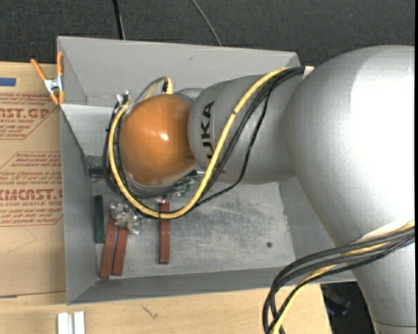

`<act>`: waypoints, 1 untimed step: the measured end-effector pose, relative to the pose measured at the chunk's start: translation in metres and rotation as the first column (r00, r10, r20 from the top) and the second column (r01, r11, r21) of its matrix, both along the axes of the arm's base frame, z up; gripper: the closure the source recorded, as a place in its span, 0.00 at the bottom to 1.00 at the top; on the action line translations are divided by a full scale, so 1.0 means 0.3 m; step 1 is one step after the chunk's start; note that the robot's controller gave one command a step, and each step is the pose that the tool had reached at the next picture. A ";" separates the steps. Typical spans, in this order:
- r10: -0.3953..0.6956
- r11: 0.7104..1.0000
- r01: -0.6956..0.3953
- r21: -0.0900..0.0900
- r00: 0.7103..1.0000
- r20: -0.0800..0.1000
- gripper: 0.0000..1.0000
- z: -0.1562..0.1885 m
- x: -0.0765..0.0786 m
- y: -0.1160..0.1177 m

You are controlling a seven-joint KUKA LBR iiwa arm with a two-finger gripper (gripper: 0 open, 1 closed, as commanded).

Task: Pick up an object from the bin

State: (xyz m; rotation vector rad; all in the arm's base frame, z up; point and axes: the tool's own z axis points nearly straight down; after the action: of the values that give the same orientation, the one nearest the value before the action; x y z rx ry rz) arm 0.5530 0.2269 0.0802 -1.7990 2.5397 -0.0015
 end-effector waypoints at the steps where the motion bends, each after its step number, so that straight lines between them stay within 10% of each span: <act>1: 0.007 1.000 -0.008 -0.013 1.000 -0.026 1.00 0.131 0.001 -0.094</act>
Offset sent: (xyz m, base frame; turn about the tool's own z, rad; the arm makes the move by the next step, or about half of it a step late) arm -0.0236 -0.0559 0.0367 0.1053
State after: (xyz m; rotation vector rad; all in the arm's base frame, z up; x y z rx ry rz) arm 0.5532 0.1987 0.1196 -1.8257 2.5567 0.0051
